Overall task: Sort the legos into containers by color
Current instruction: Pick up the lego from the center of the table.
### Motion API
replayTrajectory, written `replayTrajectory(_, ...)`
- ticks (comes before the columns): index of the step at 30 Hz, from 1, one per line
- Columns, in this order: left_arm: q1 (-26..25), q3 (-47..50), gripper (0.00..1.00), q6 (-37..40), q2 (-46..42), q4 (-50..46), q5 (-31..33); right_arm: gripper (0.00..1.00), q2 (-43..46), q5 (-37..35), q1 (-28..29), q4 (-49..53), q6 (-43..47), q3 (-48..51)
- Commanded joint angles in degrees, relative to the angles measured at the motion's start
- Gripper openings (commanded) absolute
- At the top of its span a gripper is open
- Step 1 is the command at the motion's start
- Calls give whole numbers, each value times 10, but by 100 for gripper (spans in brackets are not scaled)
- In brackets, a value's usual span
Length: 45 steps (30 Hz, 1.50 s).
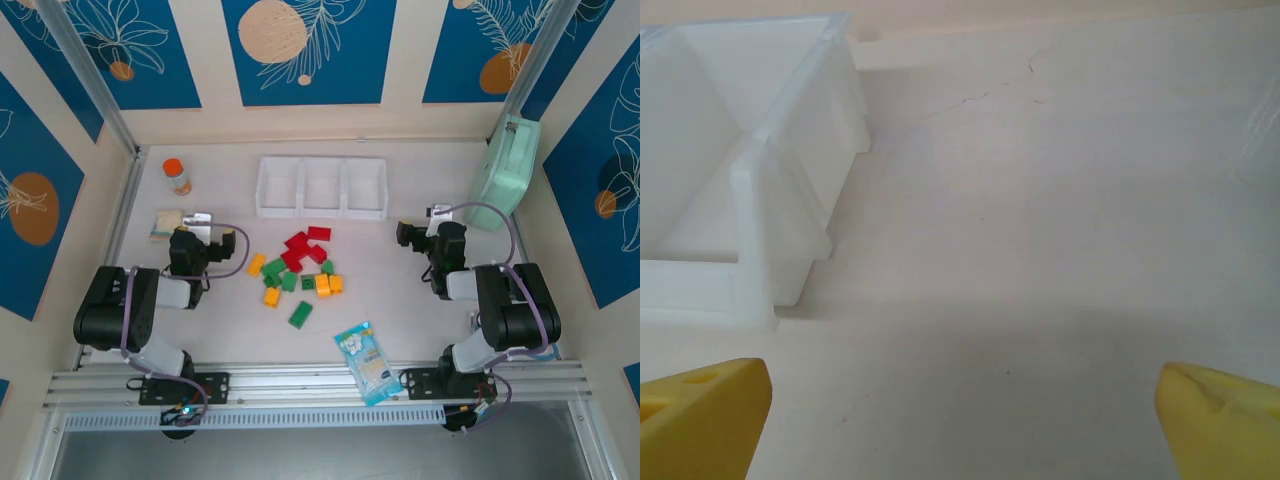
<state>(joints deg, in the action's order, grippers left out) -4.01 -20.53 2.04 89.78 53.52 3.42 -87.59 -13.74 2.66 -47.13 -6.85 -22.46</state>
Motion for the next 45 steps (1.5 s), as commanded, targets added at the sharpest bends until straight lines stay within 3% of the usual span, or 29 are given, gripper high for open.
replayTrajectory(1, 1, -12, 99, 10, 0, -1, -8, 99, 2, -2, -2, -16, 6, -3)
replayTrajectory(37, -1, -14, 99, 15, 0, -6, -16, 99, 3, 22, -16, -6, -3, -7)
replayTrajectory(39, -4, -7, 99, 17, -4, 7, -4, 99, 8, -2, -6, -23, 0, 1)
replayTrajectory(40, -15, -3, 99, 23, -18, 2, 17, 100, 25, -46, 17, -36, 10, 12)
replayTrajectory(41, -26, 1, 99, 31, -43, -11, 37, 99, 56, -83, 40, -29, 28, 19)
replayTrajectory(43, -65, -4, 99, 54, -136, -83, 92, 99, 155, -169, 100, 117, 36, -3)
replayTrajectory(45, -111, -45, 99, 14, -217, -227, 143, 99, 232, -171, 114, 276, -19, -47)
